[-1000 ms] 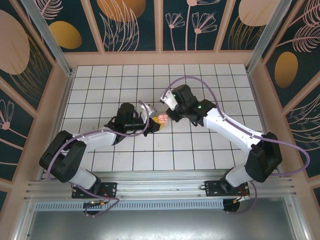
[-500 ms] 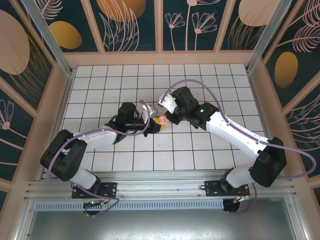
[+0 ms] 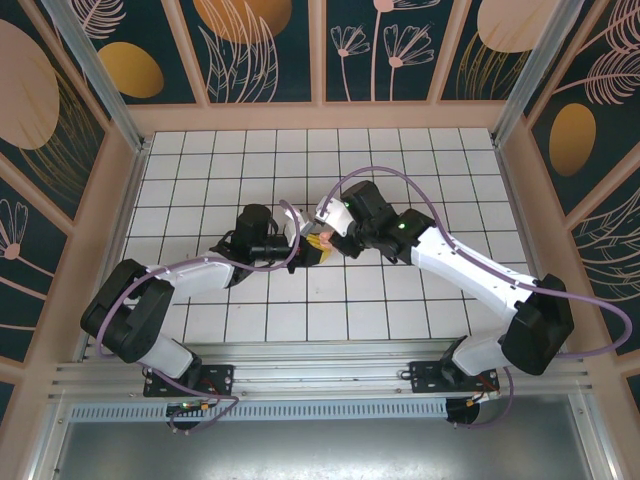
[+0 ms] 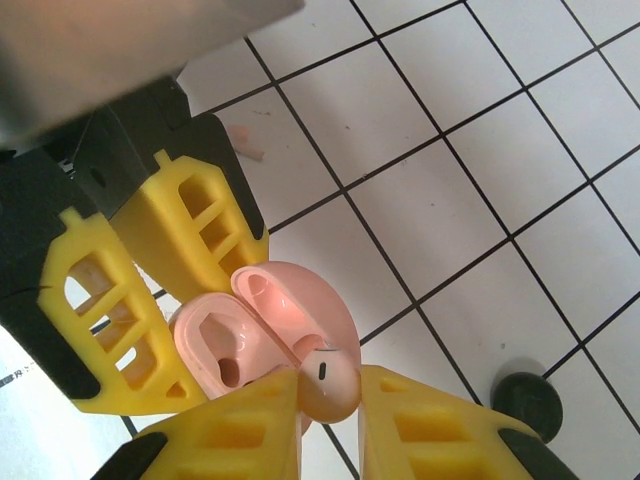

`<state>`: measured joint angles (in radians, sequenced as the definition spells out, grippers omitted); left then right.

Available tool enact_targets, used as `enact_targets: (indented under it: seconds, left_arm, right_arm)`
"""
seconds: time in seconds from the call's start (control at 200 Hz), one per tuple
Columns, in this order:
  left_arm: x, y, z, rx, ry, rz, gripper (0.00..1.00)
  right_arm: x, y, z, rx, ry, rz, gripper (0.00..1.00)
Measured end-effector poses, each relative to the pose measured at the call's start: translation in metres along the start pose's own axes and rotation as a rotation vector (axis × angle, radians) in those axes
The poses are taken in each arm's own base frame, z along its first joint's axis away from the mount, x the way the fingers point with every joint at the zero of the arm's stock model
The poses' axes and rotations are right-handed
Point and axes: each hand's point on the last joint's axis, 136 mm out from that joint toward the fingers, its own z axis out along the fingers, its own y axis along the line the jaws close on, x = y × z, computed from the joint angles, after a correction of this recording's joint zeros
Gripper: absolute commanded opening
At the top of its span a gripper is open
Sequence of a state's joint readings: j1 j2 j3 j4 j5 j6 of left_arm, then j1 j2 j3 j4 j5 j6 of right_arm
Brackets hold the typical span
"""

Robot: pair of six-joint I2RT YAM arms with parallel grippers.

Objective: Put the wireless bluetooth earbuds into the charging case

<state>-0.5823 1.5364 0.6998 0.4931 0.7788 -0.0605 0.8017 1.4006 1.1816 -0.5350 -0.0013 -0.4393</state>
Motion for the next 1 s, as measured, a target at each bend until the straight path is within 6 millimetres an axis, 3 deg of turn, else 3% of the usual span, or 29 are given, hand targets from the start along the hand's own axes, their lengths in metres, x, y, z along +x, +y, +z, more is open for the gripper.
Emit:
enact_targets:
  seconds: [0.475,1.001]
  left_arm:
    - [-0.002,-0.002,0.000,0.011,-0.004,0.004,0.12]
    - [-0.006,-0.001,0.000,0.007,-0.015,0.019,0.12]
  right_arm:
    - [0.001,0.009,0.000,-0.029,0.006,-0.011,0.20]
    - [-0.001,0.028,-0.012,-0.108,-0.041,-0.007,0.36]
